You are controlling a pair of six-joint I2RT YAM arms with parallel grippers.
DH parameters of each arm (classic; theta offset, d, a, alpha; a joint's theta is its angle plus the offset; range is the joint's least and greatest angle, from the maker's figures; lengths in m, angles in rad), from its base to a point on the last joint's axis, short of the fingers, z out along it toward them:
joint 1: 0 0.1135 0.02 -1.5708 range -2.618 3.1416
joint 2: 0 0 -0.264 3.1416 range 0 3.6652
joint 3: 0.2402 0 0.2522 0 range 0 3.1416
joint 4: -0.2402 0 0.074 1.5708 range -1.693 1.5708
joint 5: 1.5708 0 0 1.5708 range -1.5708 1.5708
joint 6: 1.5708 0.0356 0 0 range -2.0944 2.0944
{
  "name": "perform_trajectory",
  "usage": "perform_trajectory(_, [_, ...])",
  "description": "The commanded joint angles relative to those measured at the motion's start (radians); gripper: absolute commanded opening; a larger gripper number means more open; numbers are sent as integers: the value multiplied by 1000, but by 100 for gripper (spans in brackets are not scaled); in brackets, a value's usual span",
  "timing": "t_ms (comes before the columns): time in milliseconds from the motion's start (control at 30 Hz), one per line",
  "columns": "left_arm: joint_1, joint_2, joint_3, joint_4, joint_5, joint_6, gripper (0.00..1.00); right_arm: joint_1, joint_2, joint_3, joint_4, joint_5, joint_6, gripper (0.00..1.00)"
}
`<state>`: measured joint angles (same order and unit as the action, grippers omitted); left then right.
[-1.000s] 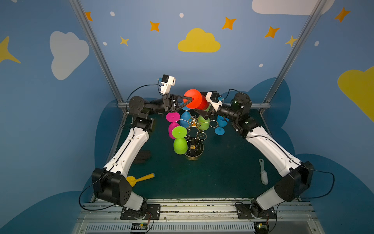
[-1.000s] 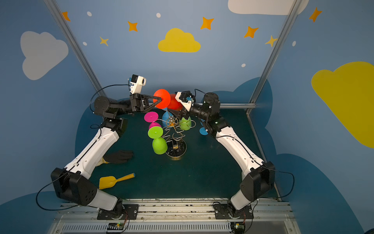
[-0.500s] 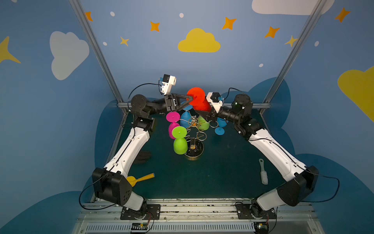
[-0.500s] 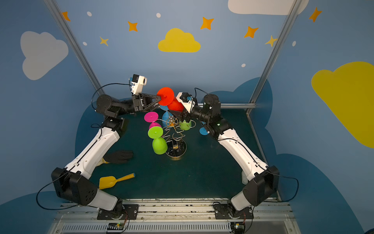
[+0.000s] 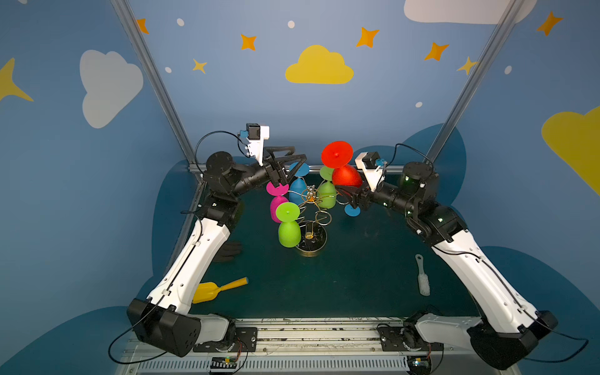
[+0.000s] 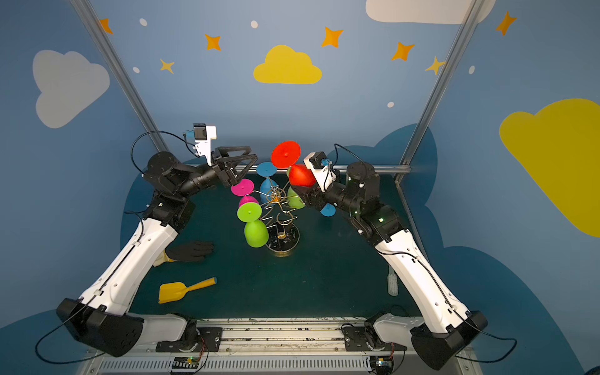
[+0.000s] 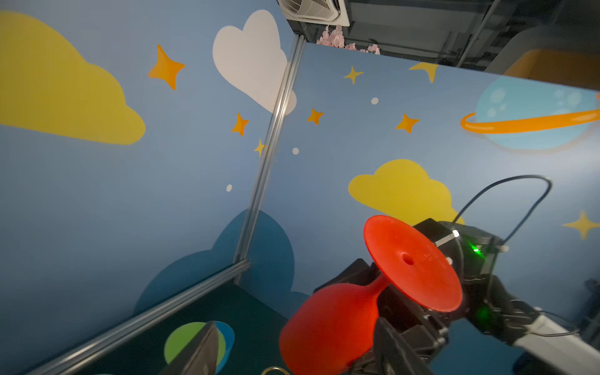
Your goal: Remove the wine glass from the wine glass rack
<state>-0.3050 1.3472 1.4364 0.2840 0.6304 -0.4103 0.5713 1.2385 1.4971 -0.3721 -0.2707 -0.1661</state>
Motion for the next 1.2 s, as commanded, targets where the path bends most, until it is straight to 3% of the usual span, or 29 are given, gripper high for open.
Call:
perform_trajectory(0, [-29, 1, -42, 39, -116, 372, 73, 4, -25, 60, -174, 97, 103, 21])
perform_trajectory(167, [-68, 19, -43, 52, -137, 615, 69, 3, -30, 94, -260, 102, 118, 19])
perform_trajectory(433, [-112, 31, -69, 124, -118, 735, 67, 6, 14, 149, -291, 87, 125, 14])
perform_trajectory(1167, [-151, 75, -24, 114, -59, 830, 56, 45, 146, 263, -371, 44, 100, 3])
